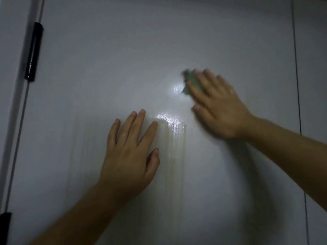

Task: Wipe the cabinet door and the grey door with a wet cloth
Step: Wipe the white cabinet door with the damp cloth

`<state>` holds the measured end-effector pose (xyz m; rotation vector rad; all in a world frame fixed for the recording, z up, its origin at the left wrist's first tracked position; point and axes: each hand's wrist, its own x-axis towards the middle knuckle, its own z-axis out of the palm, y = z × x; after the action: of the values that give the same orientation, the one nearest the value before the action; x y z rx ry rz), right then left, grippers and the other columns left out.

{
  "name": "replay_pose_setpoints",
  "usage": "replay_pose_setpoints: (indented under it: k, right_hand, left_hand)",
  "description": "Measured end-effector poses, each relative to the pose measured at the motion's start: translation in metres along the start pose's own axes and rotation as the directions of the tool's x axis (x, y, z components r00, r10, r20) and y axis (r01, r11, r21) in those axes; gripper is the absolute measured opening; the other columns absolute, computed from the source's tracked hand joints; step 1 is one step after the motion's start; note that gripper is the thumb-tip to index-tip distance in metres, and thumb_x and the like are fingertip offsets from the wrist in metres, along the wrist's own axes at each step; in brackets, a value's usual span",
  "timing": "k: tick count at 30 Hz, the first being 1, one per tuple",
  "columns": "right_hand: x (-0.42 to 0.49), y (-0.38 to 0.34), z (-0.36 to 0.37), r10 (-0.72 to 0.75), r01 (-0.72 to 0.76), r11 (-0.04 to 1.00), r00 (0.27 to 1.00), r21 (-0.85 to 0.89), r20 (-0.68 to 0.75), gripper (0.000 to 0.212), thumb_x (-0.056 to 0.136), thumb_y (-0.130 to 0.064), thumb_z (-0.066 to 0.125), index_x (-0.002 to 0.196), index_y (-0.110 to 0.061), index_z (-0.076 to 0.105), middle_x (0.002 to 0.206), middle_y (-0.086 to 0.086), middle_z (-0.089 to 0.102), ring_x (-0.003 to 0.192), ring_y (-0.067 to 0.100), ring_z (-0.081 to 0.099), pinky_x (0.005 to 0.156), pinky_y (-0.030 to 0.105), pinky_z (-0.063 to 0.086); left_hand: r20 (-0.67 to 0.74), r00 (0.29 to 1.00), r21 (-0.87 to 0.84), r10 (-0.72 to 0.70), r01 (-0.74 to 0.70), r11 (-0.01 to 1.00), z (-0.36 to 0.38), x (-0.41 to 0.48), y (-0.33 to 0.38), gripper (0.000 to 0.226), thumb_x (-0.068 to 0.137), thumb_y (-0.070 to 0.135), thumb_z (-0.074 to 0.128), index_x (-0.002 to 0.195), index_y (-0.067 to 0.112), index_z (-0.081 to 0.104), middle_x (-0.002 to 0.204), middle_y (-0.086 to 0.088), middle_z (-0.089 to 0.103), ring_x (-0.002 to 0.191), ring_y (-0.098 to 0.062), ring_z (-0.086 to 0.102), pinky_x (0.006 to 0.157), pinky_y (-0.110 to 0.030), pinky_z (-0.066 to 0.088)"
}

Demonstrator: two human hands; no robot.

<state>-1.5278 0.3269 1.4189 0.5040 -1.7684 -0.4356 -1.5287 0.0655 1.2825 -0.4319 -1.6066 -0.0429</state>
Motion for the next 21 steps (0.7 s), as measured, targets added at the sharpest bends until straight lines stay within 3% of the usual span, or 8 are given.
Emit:
replay_pose_setpoints:
  k: [3,4,7,10,12,15,17,21]
  right_hand:
    - [0.010,0.015,-0.005,0.265,-0.264,0.961,0.964,0.084,0.002,0.068,0.101,-0.053,0.015,0.163,-0.024,0.009,0.171,0.005,-0.003,0.157,0.028,-0.004,0.126,0.050,0.001]
    - [0.004,0.005,-0.002,0.249,-0.247,0.967,0.968,0.069,-0.014,0.069,0.101,-0.054,0.015,0.163,-0.022,0.010,0.171,0.006,-0.002,0.157,0.029,-0.004,0.126,0.050,0.000]
    - [-0.036,-0.032,0.010,0.002,-0.002,1.000,1.000,0.016,-0.013,0.068,0.102,-0.051,0.023,0.162,-0.019,0.016,0.170,0.008,0.005,0.157,0.030,0.000,0.127,0.049,0.002]
    - [-0.048,-0.021,0.007,-0.139,0.138,0.990,0.989,0.028,0.055,0.064,0.105,-0.048,0.022,0.163,-0.022,0.014,0.171,0.003,0.001,0.157,0.025,-0.006,0.127,0.045,-0.001]
    - [-0.036,0.006,0.002,-0.052,0.049,0.998,0.997,0.040,0.059,0.064,0.105,-0.048,0.020,0.163,-0.024,0.011,0.171,0.001,-0.001,0.157,0.023,-0.007,0.127,0.044,-0.002]
    - [-0.022,0.044,-0.005,0.205,-0.206,0.975,0.978,0.087,0.029,0.064,0.104,-0.049,0.016,0.163,-0.027,0.004,0.171,0.001,-0.006,0.157,0.022,-0.009,0.127,0.047,-0.002]
    - [-0.028,0.045,-0.002,0.247,-0.247,0.966,0.969,0.076,0.003,0.065,0.104,-0.049,0.018,0.163,-0.025,0.005,0.171,0.003,-0.005,0.157,0.025,-0.009,0.127,0.048,-0.002]
    - [-0.078,0.019,0.011,-0.045,0.044,0.999,0.999,0.020,0.025,0.067,0.104,-0.050,0.025,0.163,-0.020,0.014,0.171,0.006,0.002,0.157,0.027,-0.005,0.127,0.048,0.001]
  left_hand:
    - [0.004,1.000,-0.001,0.016,-0.016,1.000,0.000,0.005,0.009,0.060,0.096,0.036,0.043,0.152,0.013,0.048,0.164,-0.018,0.033,0.153,-0.035,0.028,0.122,-0.059,0.021]
    - [0.008,0.999,0.000,0.032,-0.032,0.999,0.001,0.006,0.013,0.060,0.096,0.036,0.043,0.151,0.013,0.048,0.164,-0.018,0.032,0.153,-0.035,0.028,0.122,-0.059,0.021]
    - [0.024,0.998,-0.012,0.063,-0.063,0.998,0.004,0.012,0.026,0.060,0.096,0.037,0.044,0.151,0.012,0.049,0.163,-0.018,0.033,0.153,-0.036,0.029,0.122,-0.059,0.022]
    - [0.061,0.996,-0.009,0.070,-0.069,0.998,0.006,0.016,0.040,0.060,0.097,0.039,0.041,0.151,0.012,0.048,0.163,-0.019,0.033,0.153,-0.035,0.028,0.123,-0.058,0.020]
    - [0.080,0.995,-0.014,0.067,-0.067,0.998,0.008,0.018,0.047,0.060,0.098,0.039,0.040,0.151,0.013,0.048,0.163,-0.019,0.034,0.153,-0.035,0.029,0.124,-0.056,0.018]
    - [0.093,0.994,-0.023,0.048,-0.046,0.999,0.010,0.021,0.056,0.060,0.097,0.040,0.039,0.151,0.015,0.050,0.162,-0.019,0.035,0.152,-0.036,0.029,0.124,-0.054,0.018]
    - [0.088,0.995,-0.030,0.049,-0.047,0.998,0.012,0.021,0.061,0.059,0.097,0.039,0.040,0.150,0.015,0.051,0.162,-0.019,0.034,0.152,-0.036,0.029,0.124,-0.054,0.019]
    - [0.089,0.992,-0.045,0.093,-0.089,0.995,0.019,0.022,0.072,0.060,0.097,0.039,0.042,0.150,0.013,0.050,0.163,-0.020,0.033,0.153,-0.036,0.028,0.124,-0.053,0.019]
